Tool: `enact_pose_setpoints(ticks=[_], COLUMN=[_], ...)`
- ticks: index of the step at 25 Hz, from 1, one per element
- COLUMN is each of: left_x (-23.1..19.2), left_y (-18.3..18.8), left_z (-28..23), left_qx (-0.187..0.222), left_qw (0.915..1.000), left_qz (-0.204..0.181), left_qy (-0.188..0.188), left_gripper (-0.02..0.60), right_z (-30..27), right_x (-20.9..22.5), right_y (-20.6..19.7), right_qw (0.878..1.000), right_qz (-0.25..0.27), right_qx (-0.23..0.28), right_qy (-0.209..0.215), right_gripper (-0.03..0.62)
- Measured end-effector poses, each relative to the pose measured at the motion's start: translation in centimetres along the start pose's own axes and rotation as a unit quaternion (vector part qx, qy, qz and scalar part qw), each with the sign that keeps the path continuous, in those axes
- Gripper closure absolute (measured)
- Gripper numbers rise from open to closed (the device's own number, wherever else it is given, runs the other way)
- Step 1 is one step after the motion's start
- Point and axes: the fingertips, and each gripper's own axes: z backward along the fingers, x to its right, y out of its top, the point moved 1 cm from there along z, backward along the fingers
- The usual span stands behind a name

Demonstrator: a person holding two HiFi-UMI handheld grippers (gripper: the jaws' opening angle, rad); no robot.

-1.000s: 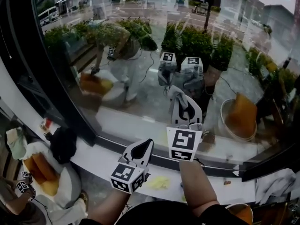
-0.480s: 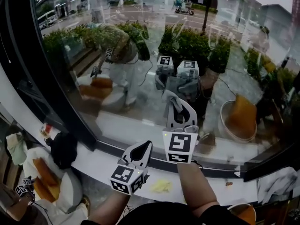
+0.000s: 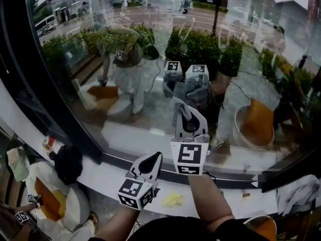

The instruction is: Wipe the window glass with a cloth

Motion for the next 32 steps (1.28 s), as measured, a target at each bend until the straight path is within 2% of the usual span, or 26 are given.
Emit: enact_pose_setpoints(ticks=[9,21,27,32], left_x=[0.2,1.8,3.4,4.5], left_y=[-0.8,-1.0,-0.9,-1.3], left_z=[0.3,0.8,0.9,0.6], left_qx=[0.002,0.002,-0.003,-0.005], left_qw=[1.0,0.9999,0.9999,0.9995], left_qz=[-0.003,-0.007,-0.005,-0.006], left_qy=[-0.005,-0.012,-0.014,-0.031], left_gripper=[0.574,0.574,0.574,0.574], right_z=[0.0,2.7,4.5,5.5], right_x=[-0.3,-2.8,-2.6,-1.7], right_y=[-0.1,0.2,-0.2,0.1], right_qw=[1.0,0.998,0.998,0.998], right_qz=[-0.003,-0.012,-0.008,-0.001], right_qx=[-0.009,-0.007,-0.008,-0.007], right_qy=[0.012,0.058,0.061,0.054], right_gripper=[0.553,0.553,0.553,0.553])
